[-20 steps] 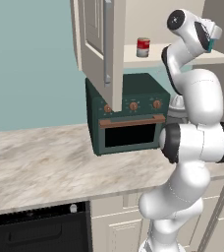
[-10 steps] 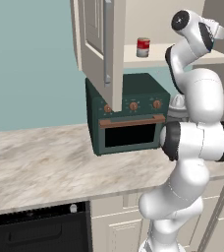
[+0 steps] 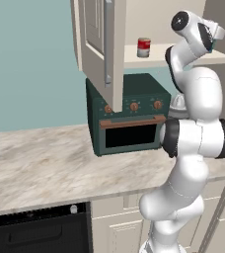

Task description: Stack two cans on top of the other two cans in the cabinet.

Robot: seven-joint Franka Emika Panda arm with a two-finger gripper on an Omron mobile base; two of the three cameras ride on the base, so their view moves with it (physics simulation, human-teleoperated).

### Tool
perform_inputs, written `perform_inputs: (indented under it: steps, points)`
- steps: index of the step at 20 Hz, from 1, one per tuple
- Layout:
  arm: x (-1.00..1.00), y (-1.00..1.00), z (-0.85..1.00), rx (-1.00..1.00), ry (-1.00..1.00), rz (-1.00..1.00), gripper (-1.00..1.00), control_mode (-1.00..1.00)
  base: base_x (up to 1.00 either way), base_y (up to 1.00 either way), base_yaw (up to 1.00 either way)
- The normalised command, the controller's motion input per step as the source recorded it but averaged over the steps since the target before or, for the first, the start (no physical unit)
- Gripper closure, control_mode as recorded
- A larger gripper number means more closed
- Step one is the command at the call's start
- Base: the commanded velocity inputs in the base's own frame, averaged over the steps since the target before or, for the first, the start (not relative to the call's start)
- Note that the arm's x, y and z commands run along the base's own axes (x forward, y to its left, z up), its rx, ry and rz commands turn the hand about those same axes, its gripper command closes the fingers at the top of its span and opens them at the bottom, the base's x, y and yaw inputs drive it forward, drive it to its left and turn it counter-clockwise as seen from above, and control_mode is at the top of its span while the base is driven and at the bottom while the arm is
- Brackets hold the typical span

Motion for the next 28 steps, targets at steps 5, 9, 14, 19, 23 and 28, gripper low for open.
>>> perform_inputs:
  steps: [5,9,14,19,23,28]
  points:
    - [0.20,-0.09,0.01,0.01,0.11,0.00,1.00,-1.00,0.00,0.00,0.00]
    - [0.20,-0.16,0.01,0.02,0.10,0.00,1.00,-1.00,0.00,0.00,0.00]
    - [0.19,-0.20,0.06,0.01,0.05,0.00,1.00,-1.00,0.00,0.00,0.00]
    - [0.11,-0.12,0.00,0.00,0.00,0.00,1.00,-1.00,0.00,0.00,0.00]
    - [0.16,-0.07,0.00,0.00,0.00,0.00,1.00,-1.00,0.00,0.00,0.00]
    - [0.07,-0.06,0.00,0.00,-0.02,0.00,1.00,-1.00,0.00,0.00,0.00]
